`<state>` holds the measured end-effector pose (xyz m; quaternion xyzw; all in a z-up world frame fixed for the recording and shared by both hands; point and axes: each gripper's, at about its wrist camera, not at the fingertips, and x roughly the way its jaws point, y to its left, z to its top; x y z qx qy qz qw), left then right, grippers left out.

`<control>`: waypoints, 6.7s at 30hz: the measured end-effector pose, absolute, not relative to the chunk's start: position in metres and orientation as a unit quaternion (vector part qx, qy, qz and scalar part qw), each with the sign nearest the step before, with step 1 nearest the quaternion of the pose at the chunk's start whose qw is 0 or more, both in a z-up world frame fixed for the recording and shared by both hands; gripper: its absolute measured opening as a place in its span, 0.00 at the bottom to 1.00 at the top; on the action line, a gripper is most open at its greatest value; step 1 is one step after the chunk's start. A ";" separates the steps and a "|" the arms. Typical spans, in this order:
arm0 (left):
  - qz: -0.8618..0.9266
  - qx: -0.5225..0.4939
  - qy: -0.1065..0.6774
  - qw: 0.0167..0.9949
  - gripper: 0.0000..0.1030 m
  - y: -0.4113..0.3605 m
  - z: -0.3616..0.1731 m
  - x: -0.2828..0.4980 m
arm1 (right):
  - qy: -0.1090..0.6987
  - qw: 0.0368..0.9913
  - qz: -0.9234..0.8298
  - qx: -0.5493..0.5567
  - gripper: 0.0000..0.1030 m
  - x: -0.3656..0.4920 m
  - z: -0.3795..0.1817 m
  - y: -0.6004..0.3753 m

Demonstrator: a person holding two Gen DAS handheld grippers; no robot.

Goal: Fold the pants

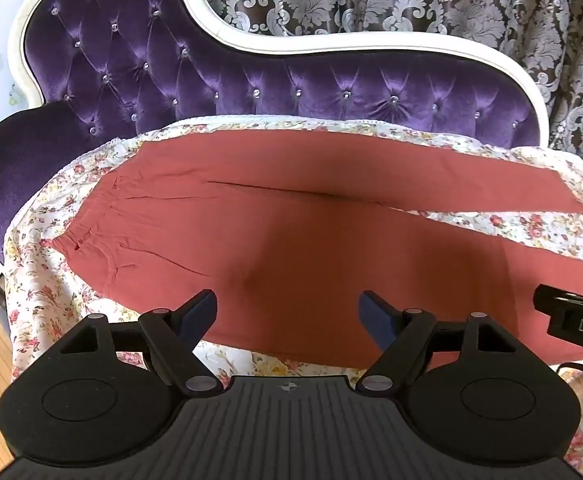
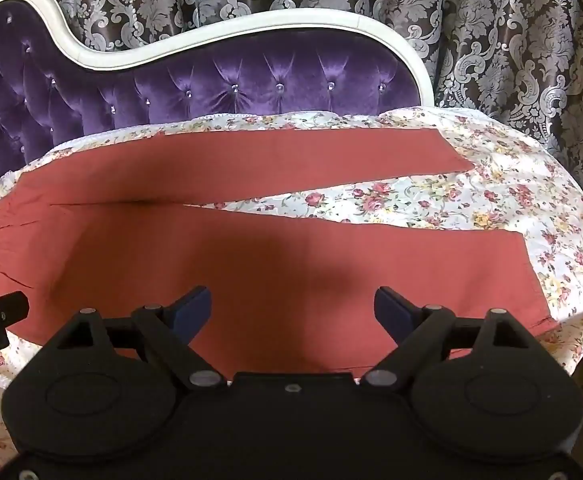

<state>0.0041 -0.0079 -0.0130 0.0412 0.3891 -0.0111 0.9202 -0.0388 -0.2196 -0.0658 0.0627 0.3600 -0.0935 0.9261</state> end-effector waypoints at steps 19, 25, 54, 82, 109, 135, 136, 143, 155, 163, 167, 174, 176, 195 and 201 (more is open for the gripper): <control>-0.016 0.049 0.407 0.912 0.75 -0.013 -0.026 0.008 | 0.391 0.914 -0.090 0.067 0.87 -0.032 -0.073 -0.216; -0.017 0.053 0.412 0.909 0.75 -0.015 -0.029 0.009 | 0.402 0.909 -0.089 0.062 0.87 -0.031 -0.077 -0.213; 0.011 0.064 0.419 0.906 0.75 -0.004 -0.036 0.012 | 0.406 0.912 -0.050 0.027 0.87 -0.024 -0.081 -0.180; 0.013 0.065 0.436 0.898 0.75 0.000 -0.041 0.019 | 0.413 0.910 -0.036 0.026 0.87 -0.017 -0.086 -0.174; -0.013 0.074 0.419 0.905 0.74 -0.005 -0.045 0.119 | 0.367 0.928 0.049 0.023 0.58 0.093 -0.082 -0.233; -0.006 0.053 0.478 0.877 0.77 0.020 -0.109 0.220 | 0.378 0.878 0.280 -0.095 0.60 0.356 -0.147 -0.236; -0.005 0.054 0.477 0.877 0.77 0.019 -0.109 0.220 | 0.379 0.873 0.293 -0.088 0.37 0.356 -0.145 -0.237; -0.008 0.055 0.465 0.884 0.75 0.020 -0.090 0.218 | 0.313 0.901 0.282 -0.103 0.10 0.296 -0.104 -0.225; -0.051 0.003 0.412 0.910 0.75 0.024 -0.015 0.218 | 0.243 0.912 0.278 -0.179 0.09 0.107 -0.105 -0.173; -0.059 -0.011 0.483 0.874 0.75 0.003 -0.044 0.257 | 0.255 0.920 0.250 -0.163 0.09 0.092 -0.139 -0.158; -0.055 0.002 0.502 0.863 0.75 -0.007 -0.058 0.265 | 0.253 0.922 0.247 -0.158 0.09 0.091 -0.141 -0.157; -0.071 -0.002 0.546 0.835 0.42 -0.023 -0.083 0.278 | 0.260 0.922 0.251 -0.140 0.09 0.091 -0.146 -0.159; -0.072 -0.017 0.551 0.831 0.10 -0.024 -0.088 0.280 | 0.262 0.923 0.248 -0.131 0.09 0.093 -0.146 -0.160; -0.056 -0.041 0.491 0.868 0.09 0.011 -0.087 0.113 | 0.341 0.901 0.261 -0.065 0.11 0.046 -0.140 -0.168; -0.063 -0.039 0.492 0.867 0.09 0.011 -0.094 0.125 | 0.369 0.900 0.230 0.045 0.20 0.073 -0.112 -0.195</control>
